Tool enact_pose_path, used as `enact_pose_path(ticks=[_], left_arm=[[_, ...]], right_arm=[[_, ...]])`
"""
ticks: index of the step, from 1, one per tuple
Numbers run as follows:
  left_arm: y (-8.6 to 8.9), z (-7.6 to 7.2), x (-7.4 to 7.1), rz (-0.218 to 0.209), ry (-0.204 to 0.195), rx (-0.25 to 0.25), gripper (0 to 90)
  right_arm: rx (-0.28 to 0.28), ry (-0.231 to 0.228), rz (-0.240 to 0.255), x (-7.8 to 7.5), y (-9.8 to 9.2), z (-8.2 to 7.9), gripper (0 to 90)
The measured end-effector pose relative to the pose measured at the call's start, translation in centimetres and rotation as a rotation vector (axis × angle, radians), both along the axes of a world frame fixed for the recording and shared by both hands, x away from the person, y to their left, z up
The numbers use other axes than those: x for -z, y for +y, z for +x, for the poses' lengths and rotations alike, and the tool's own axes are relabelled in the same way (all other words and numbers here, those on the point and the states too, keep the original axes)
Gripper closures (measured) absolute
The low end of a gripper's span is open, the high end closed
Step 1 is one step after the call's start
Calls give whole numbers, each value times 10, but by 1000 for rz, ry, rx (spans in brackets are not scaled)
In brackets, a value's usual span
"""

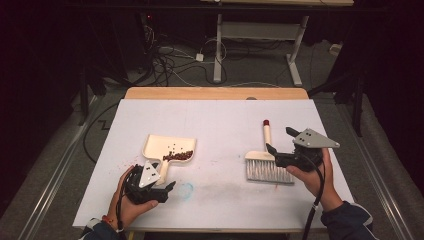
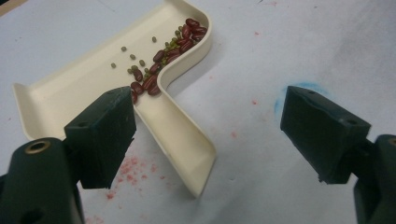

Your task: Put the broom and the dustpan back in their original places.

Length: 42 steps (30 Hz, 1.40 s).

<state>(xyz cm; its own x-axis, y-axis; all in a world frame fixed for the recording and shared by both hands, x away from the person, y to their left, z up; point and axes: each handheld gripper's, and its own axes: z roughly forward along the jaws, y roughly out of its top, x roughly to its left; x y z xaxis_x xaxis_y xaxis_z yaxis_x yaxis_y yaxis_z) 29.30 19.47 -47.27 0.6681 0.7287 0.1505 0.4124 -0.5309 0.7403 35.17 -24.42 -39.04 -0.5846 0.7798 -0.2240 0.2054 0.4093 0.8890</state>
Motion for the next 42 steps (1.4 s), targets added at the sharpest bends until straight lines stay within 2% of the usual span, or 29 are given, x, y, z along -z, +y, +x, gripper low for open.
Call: enact_pose_path(ticks=[6,27,35,37,40,42], left_arm=[[0,0,0,-4,-2,-1,181],[-1,-1,-1,12,-6,-4,181],[-1,-2,-1,14,-12,-5,182],[-1,-2,-2,8,-14,-7,182],[-1,-2,-2,8,-13,-5,182],[-1,-2,-2,11,-14,-1,182]], right_arm=[[-2,-4,5,2,-7,-6,186],[-23,0,-32,20,-21,-23,186],[-36,3,-49,30,-24,-29,186],[-34,-5,-70,33,-24,-32,186],[-41,4,-51,38,-27,-35,187],[-42,1,-59,42,-28,-39,187]])
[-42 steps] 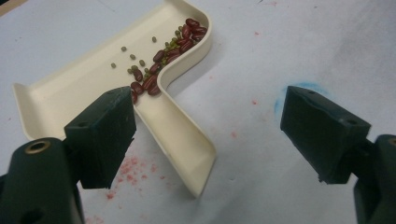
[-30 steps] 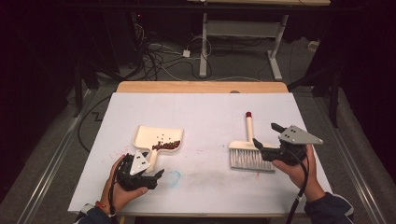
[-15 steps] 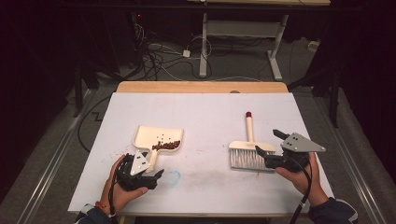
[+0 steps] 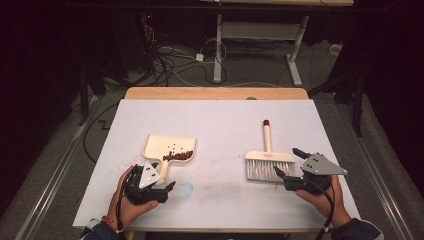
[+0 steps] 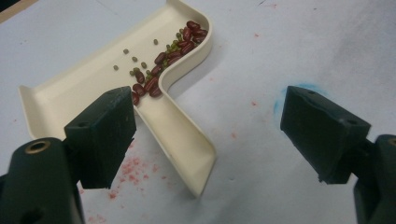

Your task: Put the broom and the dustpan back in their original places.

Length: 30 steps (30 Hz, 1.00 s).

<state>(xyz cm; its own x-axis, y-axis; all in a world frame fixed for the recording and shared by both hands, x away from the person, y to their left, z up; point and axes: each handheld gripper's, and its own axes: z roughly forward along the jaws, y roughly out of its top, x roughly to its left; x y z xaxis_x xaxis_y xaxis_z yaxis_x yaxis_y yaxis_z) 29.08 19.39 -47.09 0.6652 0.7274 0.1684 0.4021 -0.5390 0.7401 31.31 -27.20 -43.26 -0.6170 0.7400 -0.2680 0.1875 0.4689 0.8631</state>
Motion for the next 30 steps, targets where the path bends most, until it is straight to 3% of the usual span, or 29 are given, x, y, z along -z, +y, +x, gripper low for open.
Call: enact_pose_path(ticks=[8,14,21,26,30], left_arm=[[0,0,-1,-7,-9,-1,181],[-1,-4,-3,18,-43,3,181],[2,-7,-4,1,-48,6,182],[1,-7,-2,0,-22,6,181],[1,-6,-2,6,-37,18,182]], right_arm=[[1,20,15,14,-9,-9,187],[24,33,-27,29,-12,-14,191],[1,37,-22,30,-12,-16,190],[-11,32,-11,29,-11,-18,189],[-12,30,-15,28,-10,-20,189]])
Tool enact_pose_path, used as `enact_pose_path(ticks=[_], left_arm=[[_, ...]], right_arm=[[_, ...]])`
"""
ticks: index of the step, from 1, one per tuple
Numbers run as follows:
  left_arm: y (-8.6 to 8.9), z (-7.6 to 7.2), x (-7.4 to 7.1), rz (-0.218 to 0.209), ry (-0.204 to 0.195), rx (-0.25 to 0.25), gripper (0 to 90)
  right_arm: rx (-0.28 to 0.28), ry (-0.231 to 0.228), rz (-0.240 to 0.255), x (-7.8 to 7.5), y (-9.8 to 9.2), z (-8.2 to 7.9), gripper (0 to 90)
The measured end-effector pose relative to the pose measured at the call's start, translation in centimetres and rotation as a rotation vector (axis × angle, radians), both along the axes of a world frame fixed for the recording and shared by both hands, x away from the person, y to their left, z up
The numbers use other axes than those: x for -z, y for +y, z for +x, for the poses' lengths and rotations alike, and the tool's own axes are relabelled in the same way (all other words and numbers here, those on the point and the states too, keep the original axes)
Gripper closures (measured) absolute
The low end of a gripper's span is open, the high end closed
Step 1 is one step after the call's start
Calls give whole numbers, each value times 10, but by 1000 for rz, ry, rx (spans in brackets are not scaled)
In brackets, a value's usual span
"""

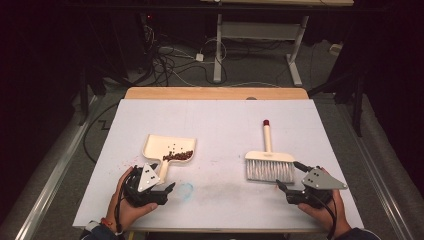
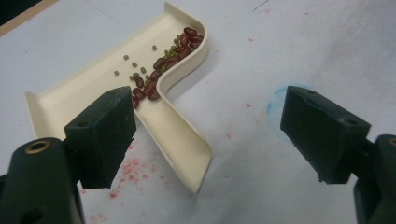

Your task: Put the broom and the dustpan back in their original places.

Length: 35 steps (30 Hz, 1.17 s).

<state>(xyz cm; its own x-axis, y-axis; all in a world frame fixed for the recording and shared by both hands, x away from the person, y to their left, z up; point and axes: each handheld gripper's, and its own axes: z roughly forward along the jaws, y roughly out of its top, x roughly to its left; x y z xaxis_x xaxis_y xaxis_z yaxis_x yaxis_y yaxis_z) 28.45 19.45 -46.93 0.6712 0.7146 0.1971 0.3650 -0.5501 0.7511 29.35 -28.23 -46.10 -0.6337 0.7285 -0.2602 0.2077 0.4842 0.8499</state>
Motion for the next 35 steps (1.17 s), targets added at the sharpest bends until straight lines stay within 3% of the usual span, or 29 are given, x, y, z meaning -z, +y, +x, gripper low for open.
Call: enact_pose_path(ticks=[4,10,16,35], left_arm=[[1,-1,1,-10,17,-1,182],[0,0,1,3,5,10,182],[-2,0,2,2,23,6,182],[-4,5,3,2,16,1,181]], right_arm=[[1,-17,4,-4,2,-2,189],[7,-14,2,-4,2,-2,189],[7,-9,6,-4,1,-2,189],[19,-9,6,-4,-2,1,189]])
